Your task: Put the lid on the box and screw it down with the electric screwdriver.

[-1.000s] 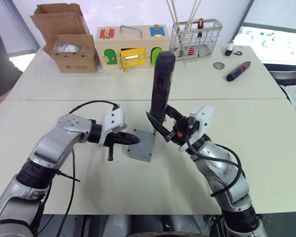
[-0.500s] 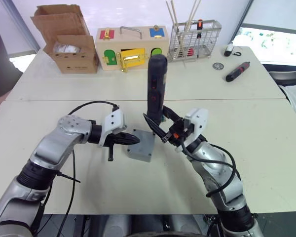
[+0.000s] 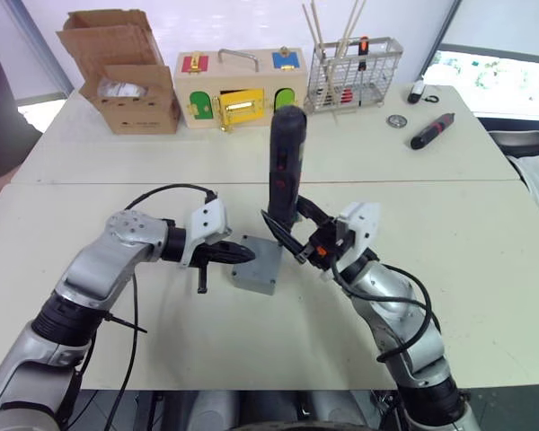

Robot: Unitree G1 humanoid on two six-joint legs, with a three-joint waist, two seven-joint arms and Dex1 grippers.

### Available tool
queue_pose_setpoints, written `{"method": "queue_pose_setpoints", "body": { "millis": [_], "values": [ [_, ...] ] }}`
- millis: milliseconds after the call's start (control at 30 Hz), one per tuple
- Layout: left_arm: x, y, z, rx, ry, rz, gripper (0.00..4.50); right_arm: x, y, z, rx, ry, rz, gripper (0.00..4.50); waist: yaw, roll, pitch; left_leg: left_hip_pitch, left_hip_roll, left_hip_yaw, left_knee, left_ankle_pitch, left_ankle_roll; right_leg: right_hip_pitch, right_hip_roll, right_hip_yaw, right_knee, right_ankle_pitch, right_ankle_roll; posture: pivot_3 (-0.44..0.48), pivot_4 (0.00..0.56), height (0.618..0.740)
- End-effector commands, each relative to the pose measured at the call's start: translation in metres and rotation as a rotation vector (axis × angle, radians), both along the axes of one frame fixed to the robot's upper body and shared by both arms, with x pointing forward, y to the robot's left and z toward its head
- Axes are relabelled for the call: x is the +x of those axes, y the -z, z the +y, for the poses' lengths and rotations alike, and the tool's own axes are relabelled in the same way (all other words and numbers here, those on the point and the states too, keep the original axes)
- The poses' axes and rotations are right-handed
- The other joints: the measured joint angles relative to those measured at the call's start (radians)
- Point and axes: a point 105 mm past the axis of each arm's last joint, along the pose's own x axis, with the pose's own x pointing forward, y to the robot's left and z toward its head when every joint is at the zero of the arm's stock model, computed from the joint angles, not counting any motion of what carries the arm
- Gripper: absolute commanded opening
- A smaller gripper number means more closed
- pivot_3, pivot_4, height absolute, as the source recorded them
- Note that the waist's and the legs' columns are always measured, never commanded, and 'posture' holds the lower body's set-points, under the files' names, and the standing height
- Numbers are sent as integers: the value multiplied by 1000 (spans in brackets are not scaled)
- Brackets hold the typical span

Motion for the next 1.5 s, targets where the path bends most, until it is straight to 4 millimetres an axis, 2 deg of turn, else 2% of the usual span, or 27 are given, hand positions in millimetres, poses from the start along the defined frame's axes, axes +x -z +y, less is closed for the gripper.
{"method": "queue_pose_setpoints", "body": {
  "millis": [33,133,367,567,1167,1233,1300,1500],
  "values": [
    [0,11,3,37,-20,25,0,1,29,0,-77,3,93,1909,0,0,0,4,0,0,-1,0,1,4,0,0,0,0,0,0,150,740],
    [-1,12,2,38,-18,25,0,2,34,-2,-86,4,100,1909,2,0,-1,13,0,0,-4,-1,2,12,0,0,-3,0,0,0,150,740],
    [-1,9,2,35,-24,24,0,8,47,-6,-95,46,187,1909,1,-1,-4,13,0,0,-4,-1,2,12,0,0,-2,0,0,0,150,740],
    [0,9,4,40,-33,24,0,4,59,-7,-153,38,200,1909,3,-2,-9,13,0,-1,-4,-1,2,13,0,0,-2,0,0,0,150,740],
    [-2,18,-1,41,-22,42,0,8,45,-8,-149,47,138,1909,5,-3,-11,14,0,-1,-4,-1,2,14,0,0,-3,0,0,0,150,740],
    [-3,21,0,47,-22,46,0,9,40,-9,-143,49,121,1909,5,-3,-11,14,0,-1,-4,-1,2,14,0,0,-3,0,0,0,150,740],
    [-3,22,1,47,-25,50,0,9,26,-11,-122,41,83,1909,5,-3,-11,14,0,-1,-4,-1,2,14,0,0,-3,0,0,0,150,740],
    [1,12,4,11,-46,50,0,8,-46,-28,-69,25,-96,1909,8,-1,-9,13,0,-1,-3,-1,2,13,0,0,-3,0,0,0,150,740]
  ]
}}
